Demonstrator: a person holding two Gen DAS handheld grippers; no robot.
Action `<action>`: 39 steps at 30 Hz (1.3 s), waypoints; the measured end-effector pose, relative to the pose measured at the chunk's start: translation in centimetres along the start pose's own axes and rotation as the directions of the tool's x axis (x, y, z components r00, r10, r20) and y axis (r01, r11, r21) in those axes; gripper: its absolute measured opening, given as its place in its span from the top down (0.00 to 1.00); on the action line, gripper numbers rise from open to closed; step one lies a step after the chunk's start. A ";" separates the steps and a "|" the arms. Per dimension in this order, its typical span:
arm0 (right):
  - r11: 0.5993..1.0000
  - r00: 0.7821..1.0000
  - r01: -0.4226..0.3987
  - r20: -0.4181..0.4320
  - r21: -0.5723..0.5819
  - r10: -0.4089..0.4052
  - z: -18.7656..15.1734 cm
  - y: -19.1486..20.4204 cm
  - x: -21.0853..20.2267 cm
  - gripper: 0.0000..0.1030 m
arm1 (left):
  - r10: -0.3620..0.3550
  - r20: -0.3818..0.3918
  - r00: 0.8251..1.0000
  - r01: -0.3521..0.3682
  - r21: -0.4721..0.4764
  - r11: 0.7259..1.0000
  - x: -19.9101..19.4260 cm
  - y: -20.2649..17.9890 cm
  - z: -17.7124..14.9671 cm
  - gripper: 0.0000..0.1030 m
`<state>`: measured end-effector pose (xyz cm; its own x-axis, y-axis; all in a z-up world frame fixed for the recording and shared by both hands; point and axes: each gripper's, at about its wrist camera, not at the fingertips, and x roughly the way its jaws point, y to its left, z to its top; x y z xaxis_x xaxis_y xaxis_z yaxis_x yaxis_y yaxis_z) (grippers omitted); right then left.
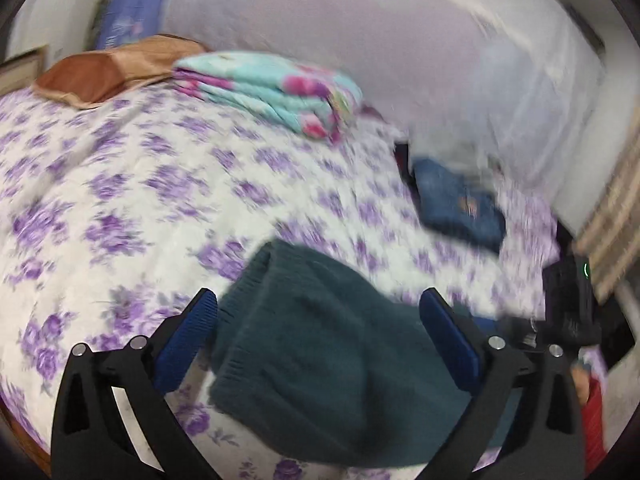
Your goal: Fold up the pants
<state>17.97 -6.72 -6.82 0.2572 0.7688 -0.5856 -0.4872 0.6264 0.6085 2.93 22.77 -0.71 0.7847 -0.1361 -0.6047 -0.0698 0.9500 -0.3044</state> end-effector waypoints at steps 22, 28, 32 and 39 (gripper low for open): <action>0.992 0.909 -0.021 0.415 0.122 -0.032 -11.5 -0.9 -17.4 0.04 | 0.250 0.015 0.968 -0.251 0.068 0.966 2.0 -1.0 -2.6 0.04; 0.897 0.776 -0.051 0.583 0.440 -0.242 -23.4 -6.0 -30.3 0.04 | 0.159 0.194 0.968 -0.187 0.135 0.973 -1.3 -2.6 -3.7 0.04; 0.806 0.720 0.009 0.556 0.591 -0.416 -28.9 -6.0 -35.2 0.04 | 0.190 0.028 0.981 -0.192 0.145 0.971 1.8 -0.9 -3.7 0.04; 0.710 0.702 0.027 0.492 0.703 -0.514 -28.3 -10.2 -35.2 0.03 | 0.015 0.049 0.999 -0.010 -0.083 0.997 1.1 3.2 -3.5 0.04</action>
<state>-9.70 -43.80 -7.59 0.8419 0.2811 -0.4606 0.2478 0.5568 0.7928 1.41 24.62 -4.97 0.8129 -0.1084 -0.5722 -0.1287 0.9248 -0.3579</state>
